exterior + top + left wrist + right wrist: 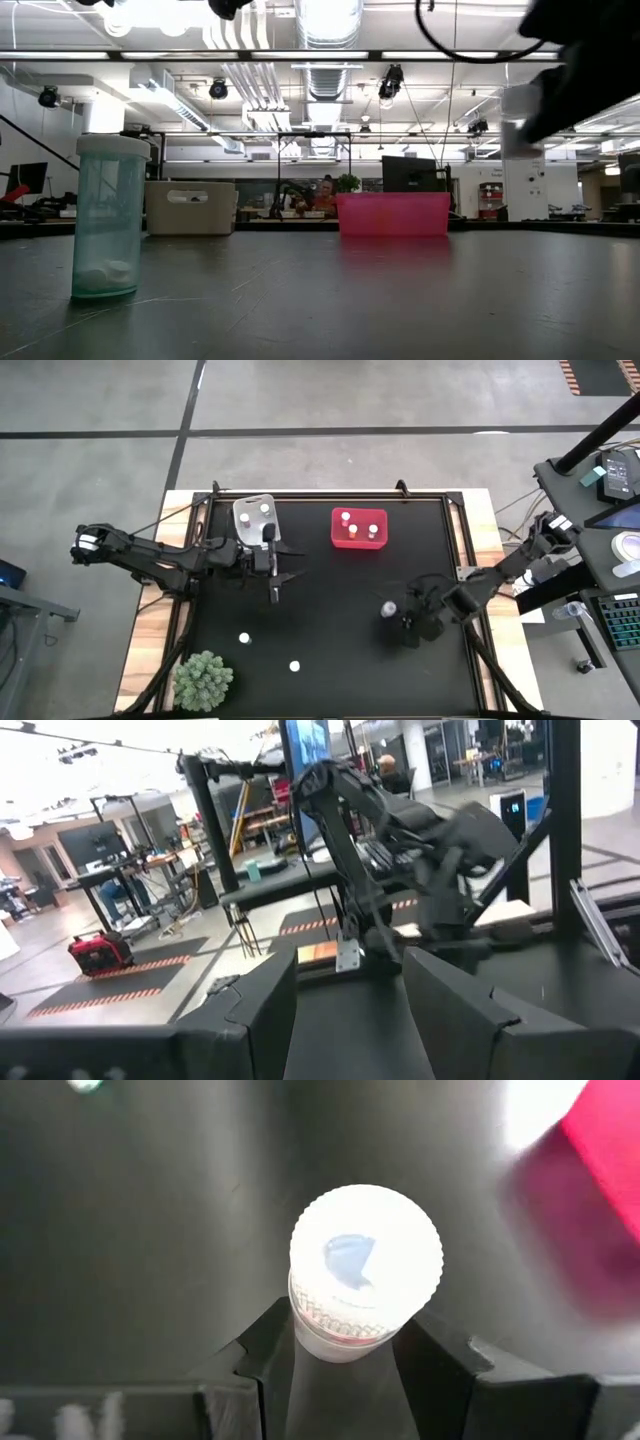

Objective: Pick and place medicine bottles into bin by pill shape (circle, oval)
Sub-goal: Put the white capsule bottle into the gray bin

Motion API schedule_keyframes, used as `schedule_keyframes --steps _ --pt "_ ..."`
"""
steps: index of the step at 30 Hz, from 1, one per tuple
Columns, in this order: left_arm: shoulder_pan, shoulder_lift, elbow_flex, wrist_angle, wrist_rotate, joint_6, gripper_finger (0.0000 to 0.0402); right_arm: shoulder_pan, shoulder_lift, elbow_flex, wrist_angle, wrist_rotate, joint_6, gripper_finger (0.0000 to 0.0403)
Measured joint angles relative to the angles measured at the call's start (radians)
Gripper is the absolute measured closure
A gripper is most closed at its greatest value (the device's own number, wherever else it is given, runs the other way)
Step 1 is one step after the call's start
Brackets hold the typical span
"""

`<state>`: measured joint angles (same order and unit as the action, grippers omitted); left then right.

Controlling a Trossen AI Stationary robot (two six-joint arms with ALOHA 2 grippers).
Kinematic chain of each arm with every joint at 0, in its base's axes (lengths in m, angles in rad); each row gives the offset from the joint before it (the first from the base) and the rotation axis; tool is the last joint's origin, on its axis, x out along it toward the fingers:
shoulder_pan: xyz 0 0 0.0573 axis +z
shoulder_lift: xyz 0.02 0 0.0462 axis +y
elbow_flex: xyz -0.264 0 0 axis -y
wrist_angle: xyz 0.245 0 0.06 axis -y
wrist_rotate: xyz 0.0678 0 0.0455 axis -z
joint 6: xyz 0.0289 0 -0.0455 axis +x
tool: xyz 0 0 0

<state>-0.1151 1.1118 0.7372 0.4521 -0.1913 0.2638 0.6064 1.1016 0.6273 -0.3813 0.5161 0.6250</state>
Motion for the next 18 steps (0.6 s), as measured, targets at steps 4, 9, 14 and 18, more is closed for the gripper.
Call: schedule_keyframes --steps 4,9,14,18 --pt "0.0 0.0 -0.008 -0.018 0.0 0.0 0.0234 -0.138 -0.023 0.0 0.044 -0.065 -0.095 0.0261" --pt "0.0 0.0 -0.008 -0.056 0.0 0.0 0.0234 -0.284 -0.02 0.0 0.146 -0.153 -0.236 0.0261" --pt "0.0 0.0 -0.01 -0.079 0.0 0.001 0.0234 -0.401 0.001 0.016 0.205 -0.234 -0.353 0.0261" --pt "0.0 0.0 -0.011 -0.098 0.0 0.001 0.0234 -0.457 0.053 0.084 0.204 -0.24 -0.467 0.0261"
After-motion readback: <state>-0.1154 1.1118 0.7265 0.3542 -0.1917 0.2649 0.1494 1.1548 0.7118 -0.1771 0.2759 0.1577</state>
